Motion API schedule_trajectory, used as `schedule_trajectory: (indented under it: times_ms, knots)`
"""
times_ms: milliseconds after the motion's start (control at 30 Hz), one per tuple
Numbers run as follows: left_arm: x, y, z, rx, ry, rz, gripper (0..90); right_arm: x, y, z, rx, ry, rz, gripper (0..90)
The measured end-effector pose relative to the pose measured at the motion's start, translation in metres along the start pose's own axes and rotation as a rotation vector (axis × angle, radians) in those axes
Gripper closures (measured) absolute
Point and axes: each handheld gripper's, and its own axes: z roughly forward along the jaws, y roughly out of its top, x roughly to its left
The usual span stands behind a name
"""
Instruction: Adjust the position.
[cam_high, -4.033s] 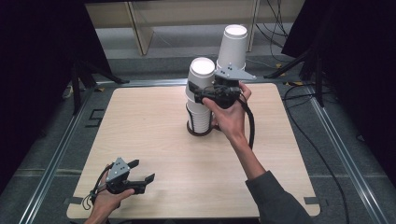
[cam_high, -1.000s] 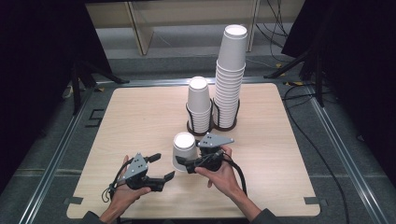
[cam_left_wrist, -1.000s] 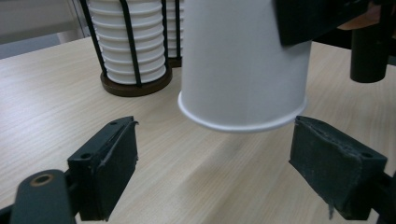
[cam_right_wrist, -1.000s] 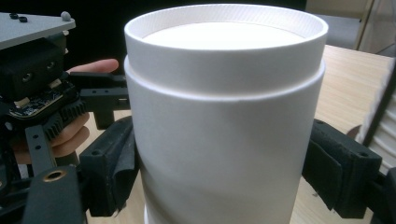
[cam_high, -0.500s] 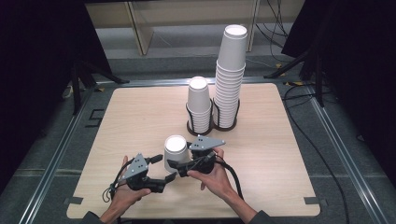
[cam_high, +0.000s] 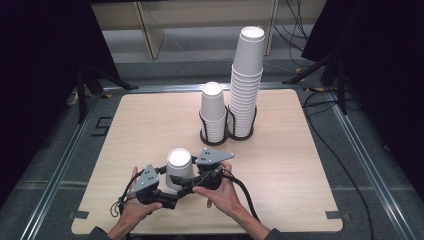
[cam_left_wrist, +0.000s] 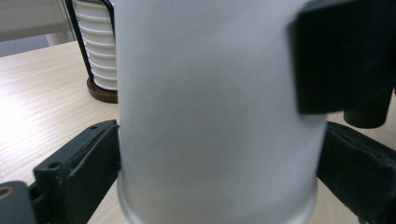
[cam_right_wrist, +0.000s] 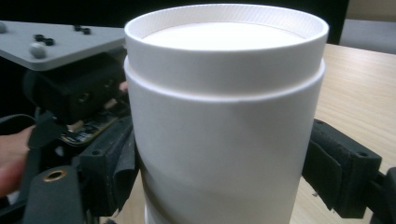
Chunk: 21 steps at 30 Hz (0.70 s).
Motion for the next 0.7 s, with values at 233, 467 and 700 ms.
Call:
schedule_trajectory:
  times_ms: [233, 467, 700]
  knots:
    - [-0.001, 0.000, -0.003, 0.024, 0.005, 0.003, 2.9, 0.004, 0.000, 0.002, 0.003, 0.027, 0.018, 18.7]
    - [-0.001, 0.001, -0.003, 0.046, 0.001, 0.026, 7.0, 0.000, 0.002, 0.000, 0.025, 0.026, -0.004, 16.9]
    - [-0.002, 0.000, -0.004, 0.076, -0.019, 0.087, 7.9, -0.005, 0.018, -0.016, 0.120, 0.057, -0.068, 15.3]
